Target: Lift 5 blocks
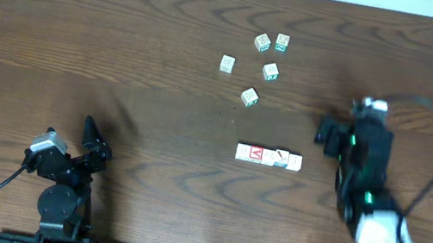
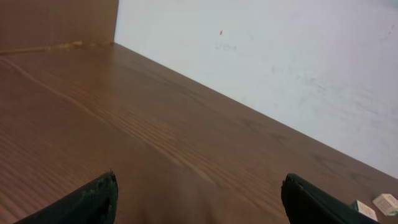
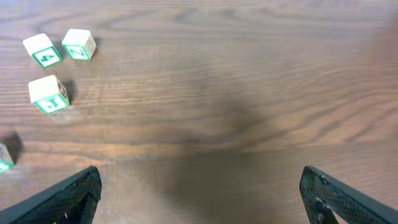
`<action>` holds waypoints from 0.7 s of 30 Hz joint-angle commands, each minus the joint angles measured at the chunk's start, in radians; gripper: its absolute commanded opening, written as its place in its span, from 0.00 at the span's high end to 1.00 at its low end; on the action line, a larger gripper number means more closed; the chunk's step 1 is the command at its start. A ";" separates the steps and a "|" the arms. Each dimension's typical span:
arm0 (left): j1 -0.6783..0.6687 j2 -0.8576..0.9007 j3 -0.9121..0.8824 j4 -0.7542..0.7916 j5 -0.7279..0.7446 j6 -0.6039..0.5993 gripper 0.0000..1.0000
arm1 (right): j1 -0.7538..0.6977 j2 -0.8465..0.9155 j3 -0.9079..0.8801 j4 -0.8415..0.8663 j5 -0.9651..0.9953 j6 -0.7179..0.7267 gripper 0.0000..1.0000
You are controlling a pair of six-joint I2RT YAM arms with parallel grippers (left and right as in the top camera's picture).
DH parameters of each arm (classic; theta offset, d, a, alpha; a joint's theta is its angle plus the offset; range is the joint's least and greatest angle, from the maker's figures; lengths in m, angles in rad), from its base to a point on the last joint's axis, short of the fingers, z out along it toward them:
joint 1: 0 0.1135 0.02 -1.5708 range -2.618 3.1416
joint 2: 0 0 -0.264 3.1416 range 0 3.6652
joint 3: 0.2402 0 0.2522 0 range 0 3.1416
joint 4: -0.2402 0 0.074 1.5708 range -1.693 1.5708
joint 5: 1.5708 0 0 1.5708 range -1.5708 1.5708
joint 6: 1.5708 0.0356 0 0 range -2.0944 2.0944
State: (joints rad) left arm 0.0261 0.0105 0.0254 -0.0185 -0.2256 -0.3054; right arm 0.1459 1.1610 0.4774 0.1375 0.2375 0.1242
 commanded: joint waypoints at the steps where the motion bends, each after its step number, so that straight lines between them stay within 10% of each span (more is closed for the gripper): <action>1: 0.005 -0.005 -0.021 -0.034 0.002 0.020 0.16 | 0.000 -0.158 -0.128 0.016 0.032 -0.029 0.01; 21: 0.005 -0.005 -0.021 -0.034 0.001 0.020 0.15 | -0.036 -0.931 -0.354 -0.128 0.019 -0.082 0.01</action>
State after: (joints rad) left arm 0.0261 0.0105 0.0254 -0.0185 -0.2222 -0.3054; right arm 0.1265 0.2802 0.1543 0.0212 0.2592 0.0849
